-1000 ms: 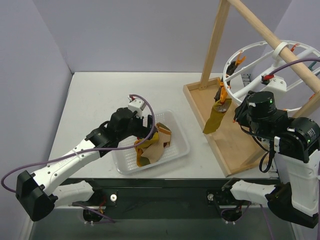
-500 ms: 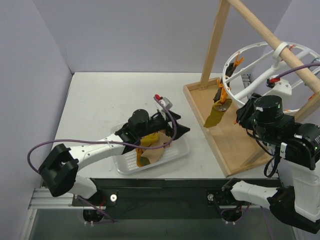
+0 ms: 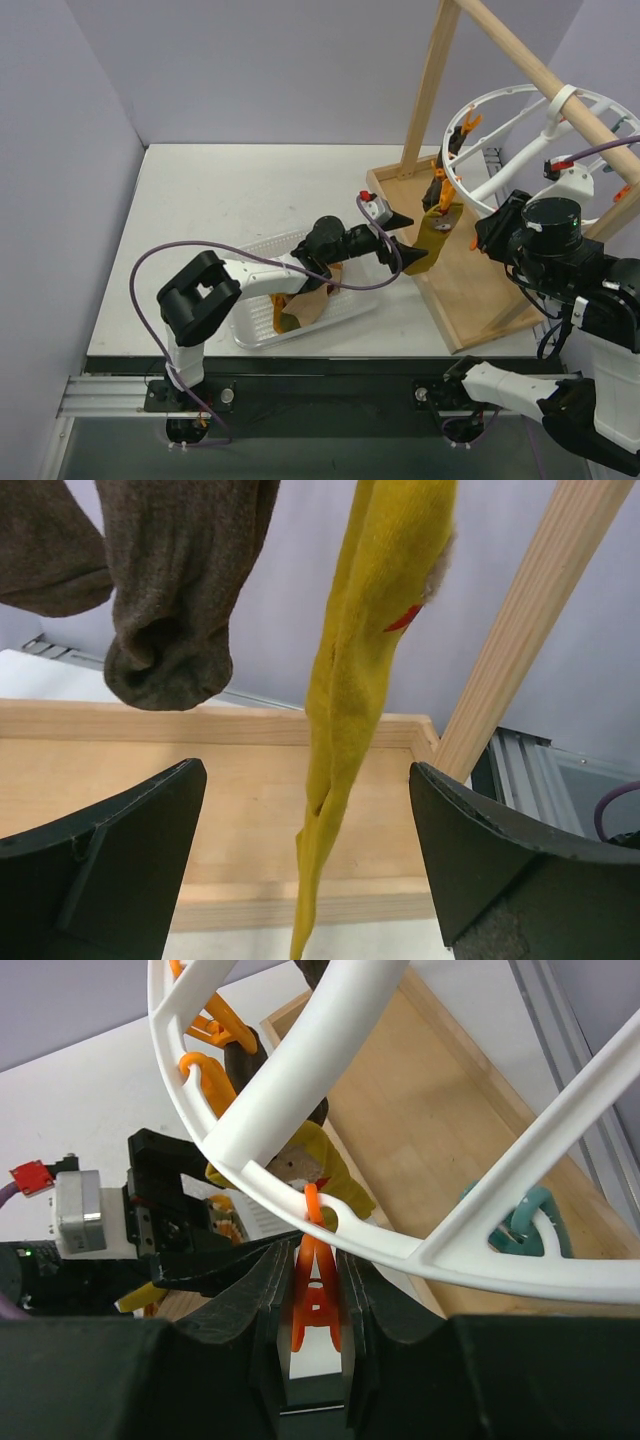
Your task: Remove the socks clipped to the hanger
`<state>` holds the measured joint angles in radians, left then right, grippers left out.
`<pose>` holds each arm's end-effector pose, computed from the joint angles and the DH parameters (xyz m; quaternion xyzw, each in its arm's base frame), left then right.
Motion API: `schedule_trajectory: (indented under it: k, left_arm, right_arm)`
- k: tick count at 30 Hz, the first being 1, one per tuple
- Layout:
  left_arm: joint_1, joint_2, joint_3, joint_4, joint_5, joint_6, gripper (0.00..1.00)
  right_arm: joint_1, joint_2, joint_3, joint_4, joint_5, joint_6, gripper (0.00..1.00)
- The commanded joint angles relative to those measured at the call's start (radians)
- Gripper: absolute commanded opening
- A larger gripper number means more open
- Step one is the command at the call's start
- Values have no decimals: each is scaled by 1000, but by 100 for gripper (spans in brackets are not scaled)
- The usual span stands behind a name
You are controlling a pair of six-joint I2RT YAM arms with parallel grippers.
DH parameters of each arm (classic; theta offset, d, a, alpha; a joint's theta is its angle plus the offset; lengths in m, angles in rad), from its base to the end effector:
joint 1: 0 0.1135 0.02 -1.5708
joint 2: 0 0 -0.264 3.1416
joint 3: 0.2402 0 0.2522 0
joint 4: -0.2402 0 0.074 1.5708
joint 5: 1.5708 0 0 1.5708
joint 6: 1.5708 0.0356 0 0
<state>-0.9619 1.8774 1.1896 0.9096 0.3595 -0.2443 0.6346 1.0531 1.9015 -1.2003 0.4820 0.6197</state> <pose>0.2367 -0.3613 0.2796 0.3465 0.5263 -0.5278 0.5695 0.0946 0.0492 0.5300 0.1307 0.7973 0.1677 0.5649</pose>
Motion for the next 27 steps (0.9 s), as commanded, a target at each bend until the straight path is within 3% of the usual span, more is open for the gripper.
schedule_trajectory:
  k: [1,3,4,6,11,16,17,19,20,23,27]
  left_arm:
    - [-20,78,93,230,64,-111,91]
    - [-34,120,135,232,70,-130,81]
    - [-38,130,148,212,73,-138,63]
    - [-49,146,168,190,76,-162,52]
    - [-77,118,136,178,49,-158,0]
    - [-138,11,81,68,-13,-79,0]
    - [-150,-6,68,46,-27,-38,0]
    - [-178,-50,58,-23,-74,5,0]
    - [-199,-64,54,-46,-86,35,0]
    - [-241,-116,44,-116,-128,98,0]
    - [-279,-161,44,-207,-200,161,0]
  right_arm:
    - [0,-7,-21,-74,-71,-12,4]
    - [0,-16,-35,-73,-71,-8,3]
    - [0,-19,-47,-71,-72,-6,3]
    - [0,-24,-51,-71,-77,-8,4]
    - [0,-48,-77,-77,-91,-2,9]
    - [0,-51,-81,-100,-83,-2,26]
    - [0,-53,-84,-108,-91,-3,38]
    - [0,-62,-97,-120,-97,-5,49]
    - [0,-67,-98,-123,-97,-3,59]
    - [0,-84,-88,-131,-109,-11,72]
    - [0,-116,-91,-157,-132,-14,77]
